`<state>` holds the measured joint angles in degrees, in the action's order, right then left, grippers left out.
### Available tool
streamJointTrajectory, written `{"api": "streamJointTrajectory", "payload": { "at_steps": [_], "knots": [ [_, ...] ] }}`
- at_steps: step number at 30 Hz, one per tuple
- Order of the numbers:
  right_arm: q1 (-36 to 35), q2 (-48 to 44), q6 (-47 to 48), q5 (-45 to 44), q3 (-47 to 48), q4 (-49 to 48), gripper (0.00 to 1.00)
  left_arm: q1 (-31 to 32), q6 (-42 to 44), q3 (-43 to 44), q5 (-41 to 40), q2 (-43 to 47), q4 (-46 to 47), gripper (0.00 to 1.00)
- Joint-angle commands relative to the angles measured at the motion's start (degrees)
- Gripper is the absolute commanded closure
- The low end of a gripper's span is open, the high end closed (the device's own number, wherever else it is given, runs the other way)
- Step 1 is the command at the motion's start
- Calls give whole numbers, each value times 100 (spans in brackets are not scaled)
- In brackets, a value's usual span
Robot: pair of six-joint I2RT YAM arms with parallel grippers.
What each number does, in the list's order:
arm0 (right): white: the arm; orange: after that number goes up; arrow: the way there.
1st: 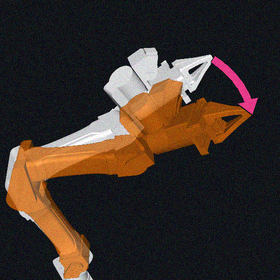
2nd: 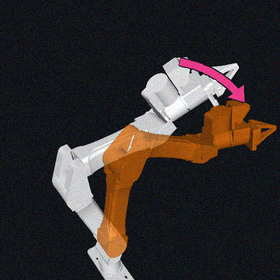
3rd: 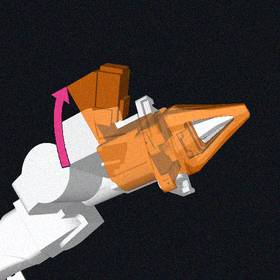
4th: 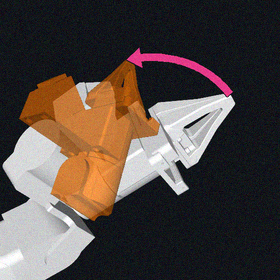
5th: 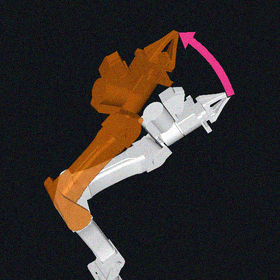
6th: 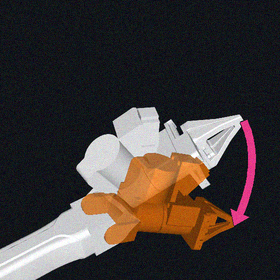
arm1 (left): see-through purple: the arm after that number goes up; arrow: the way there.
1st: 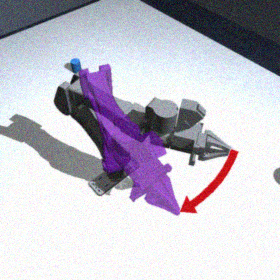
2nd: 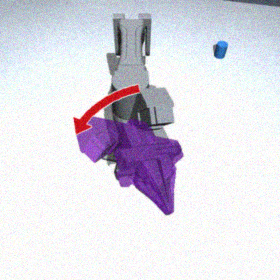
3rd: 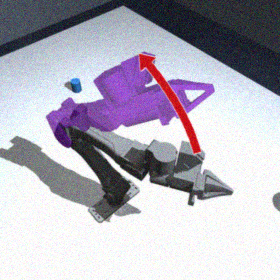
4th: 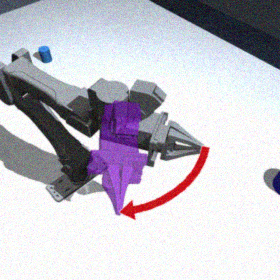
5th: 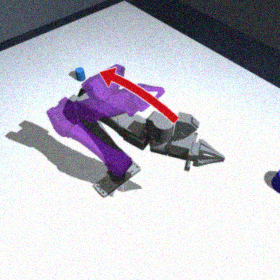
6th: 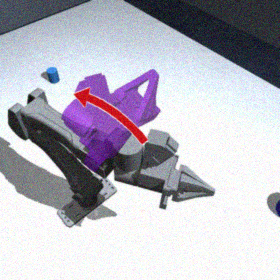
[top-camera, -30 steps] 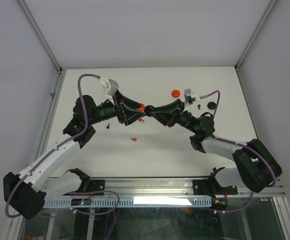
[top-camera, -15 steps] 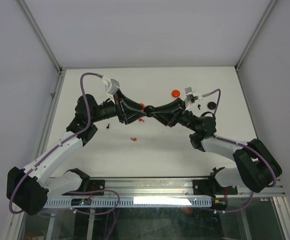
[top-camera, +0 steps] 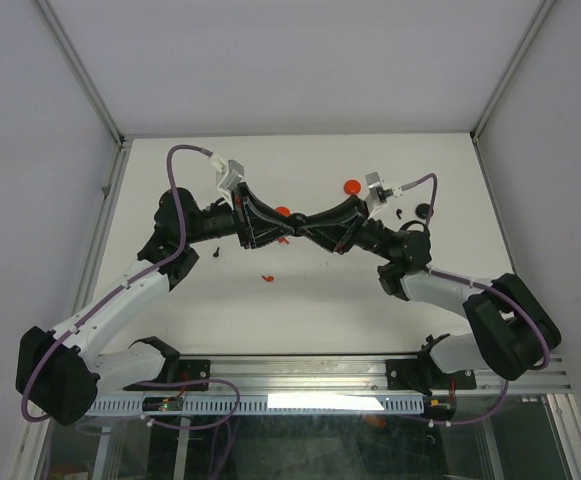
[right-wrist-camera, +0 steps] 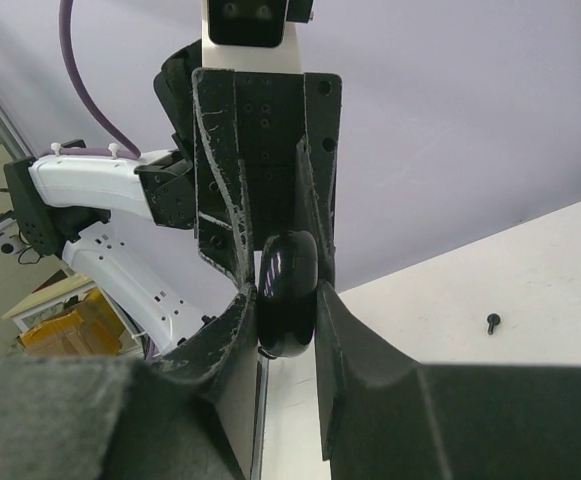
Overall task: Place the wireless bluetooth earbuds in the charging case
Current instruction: Pick up the charging case at the center of the board.
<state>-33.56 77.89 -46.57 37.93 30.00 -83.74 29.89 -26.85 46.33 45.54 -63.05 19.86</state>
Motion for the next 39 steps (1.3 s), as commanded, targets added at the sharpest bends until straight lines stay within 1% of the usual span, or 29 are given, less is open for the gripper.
{"api": "streamJointTrajectory", "payload": {
  "at_steps": [1,4,7,9,13,15,16,18,19,20,22,24,26,32,39],
  "knots": [
    [9,42,-100,249,276,-476,100,-54,132,130,253,19,178,69],
    [15,51,-108,361,316,-423,99,-58,306,230,270,54,-95,82],
    [17,13,-71,607,380,-251,90,-54,603,388,301,82,-547,93],
    [44,-21,14,921,481,17,79,-54,919,549,330,90,-1008,99],
    [125,-207,317,1454,628,592,63,-57,1812,1006,180,141,-2177,100],
    [201,-357,547,1674,682,1097,54,-54,2348,1250,166,152,-2755,100],
    [235,-465,781,1733,731,1423,50,-53,2551,1372,177,141,-3049,100],
    [253,-722,1464,1784,868,2443,45,-53,2900,1641,154,95,-3661,98],
    [251,-851,1464,1784,977,2987,45,-48,3065,1752,106,61,-3902,98],
    [251,-949,2344,1783,1082,3553,44,-42,3223,1850,85,18,-4130,98],
    [253,-1100,3037,1757,1306,4446,42,-9,3468,2025,-4,-57,-4503,98],
    [254,-1122,3476,1810,1526,5079,42,35,3646,2159,-53,-105,-4752,98],
    [252,-1061,3756,1954,1700,5491,43,95,3765,2267,-71,-124,-4894,98],
    [198,-888,3889,2411,1879,5581,44,247,3916,2513,-201,-251,-5096,98],
    [90,-734,3892,2474,1924,5488,50,458,3948,2690,-203,-435,-5150,98]
  ]
}}
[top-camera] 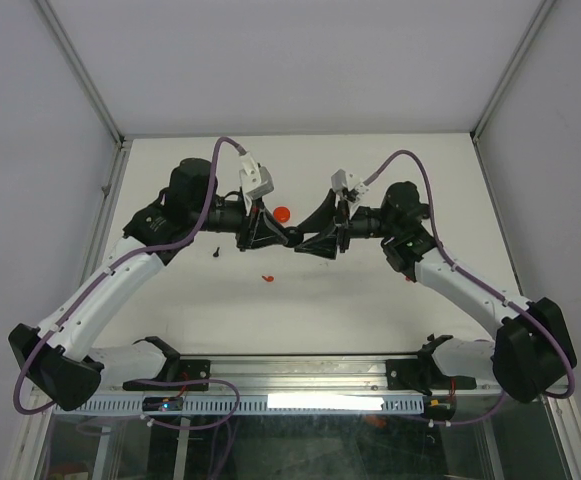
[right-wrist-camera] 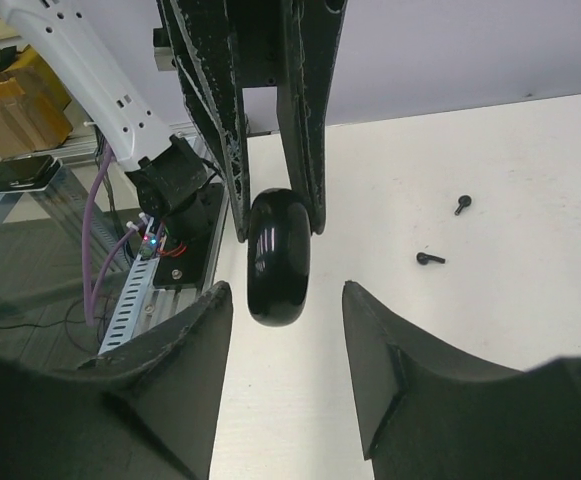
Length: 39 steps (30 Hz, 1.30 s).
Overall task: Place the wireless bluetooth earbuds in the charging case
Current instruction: Pick up the charging case at the center of the board, then open the charging case.
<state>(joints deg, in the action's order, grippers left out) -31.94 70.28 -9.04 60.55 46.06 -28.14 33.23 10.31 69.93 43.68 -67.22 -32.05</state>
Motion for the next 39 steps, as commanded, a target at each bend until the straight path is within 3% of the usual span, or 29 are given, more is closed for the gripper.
{"api": "streamJointTrajectory", "payload": {
  "at_steps": [1,15,20,22,24,26,28,31,39],
  "knots": [
    [-91,40,133,238,336,-69,50,139,235,340,-15,-21,41,98],
    [-192,12,-121,389,267,-426,69,208,257,277,-114,16,40,98],
    [-190,-24,-152,380,213,-482,90,218,264,234,-173,28,53,97],
    [-190,-31,-147,386,186,-486,99,214,257,223,-237,56,54,85],
    [-192,-53,-140,383,155,-495,100,219,216,187,-263,97,81,74],
    [-195,-78,-135,358,136,-499,100,216,144,114,-259,144,180,53],
    [-190,-101,-125,341,133,-491,100,218,78,51,-232,173,291,43],
    [-194,-118,-129,343,140,-491,100,219,-20,-26,-190,168,422,36],
    [-237,-94,-116,387,144,-491,100,200,-361,-112,-396,143,839,35]
  ]
}}
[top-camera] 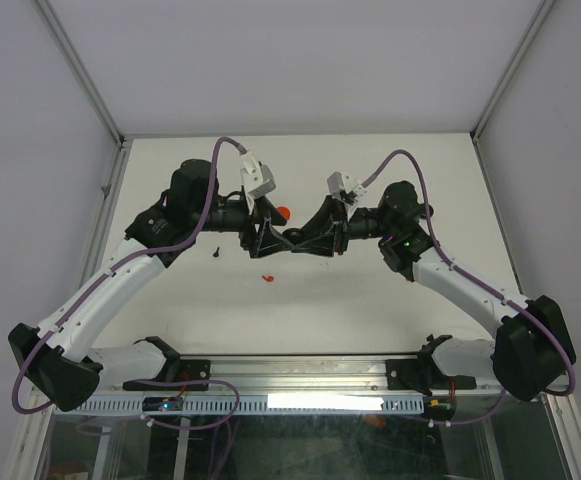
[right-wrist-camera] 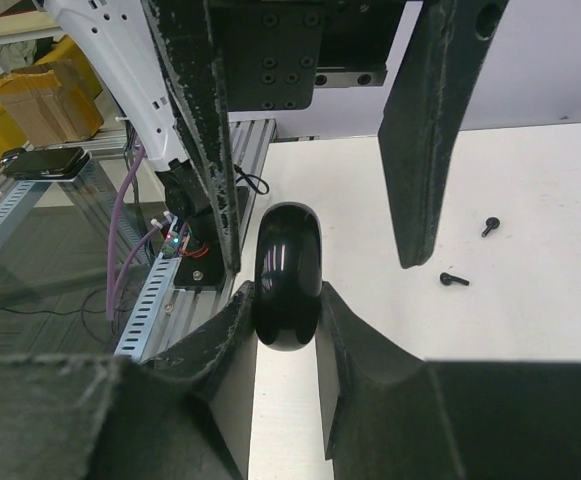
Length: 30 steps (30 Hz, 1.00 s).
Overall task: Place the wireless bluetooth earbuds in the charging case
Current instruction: Open the charging case.
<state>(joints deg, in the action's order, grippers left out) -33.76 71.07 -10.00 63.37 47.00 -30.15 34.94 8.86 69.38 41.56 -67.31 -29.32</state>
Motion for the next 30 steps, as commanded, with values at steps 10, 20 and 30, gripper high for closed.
{"api": "streamJointTrajectory", "payload": {
  "at_steps": [10,20,30],
  "knots": [
    [-91,-227,35,163,13,-225,100,-208,-540,-154,-490,187,808,38],
    [-99,-228,187,254,-24,-59,100,-622,-845,-156,199,110,973,37],
    [-115,-277,244,201,-51,-9,100,-773,-1007,-158,197,34,1004,36]
  ]
}}
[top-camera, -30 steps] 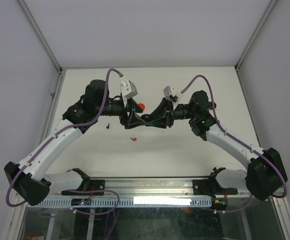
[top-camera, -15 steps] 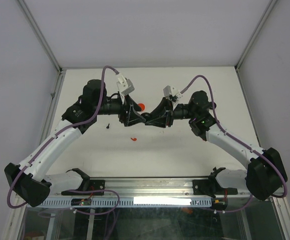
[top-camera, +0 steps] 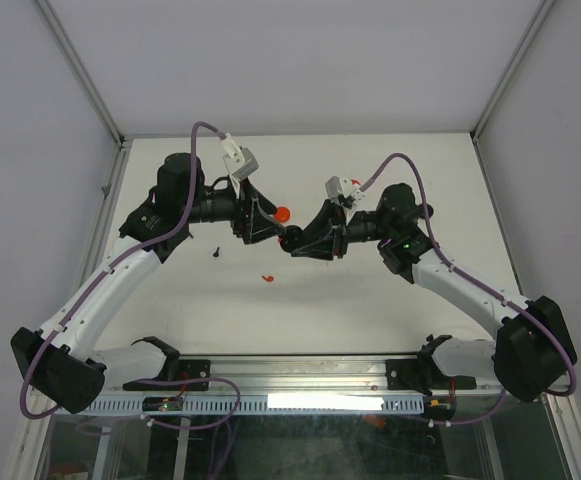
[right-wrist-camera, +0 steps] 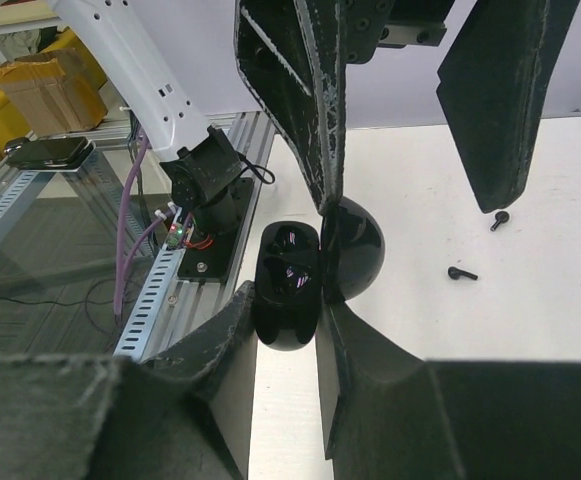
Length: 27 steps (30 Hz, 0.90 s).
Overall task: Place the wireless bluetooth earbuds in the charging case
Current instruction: Open the charging case, then pick up the earbud from the center of the board.
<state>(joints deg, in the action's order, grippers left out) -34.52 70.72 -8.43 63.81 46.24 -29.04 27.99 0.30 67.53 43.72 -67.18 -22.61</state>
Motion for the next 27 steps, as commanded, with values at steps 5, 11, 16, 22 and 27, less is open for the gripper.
{"api": "streamJointTrajectory", "payload": {
  "at_steps": [5,11,16,22,27],
  "knots": [
    [-36,-325,201,-312,-86,-72,100,-83,-167,-17,55,110,354,29],
    [-21,-529,559,-1317,-412,235,100,-81,-396,-278,-825,493,342,20],
    [-21,-822,821,-2159,-781,408,100,-83,-1067,-711,-2345,798,201,17],
    [-24,-1095,826,-2842,-1300,120,100,-84,-1929,-1153,-4134,735,-326,18],
    [-23,-1157,720,-2950,-1599,-137,100,-128,-2535,-1411,-5044,356,-499,19]
  ]
}}
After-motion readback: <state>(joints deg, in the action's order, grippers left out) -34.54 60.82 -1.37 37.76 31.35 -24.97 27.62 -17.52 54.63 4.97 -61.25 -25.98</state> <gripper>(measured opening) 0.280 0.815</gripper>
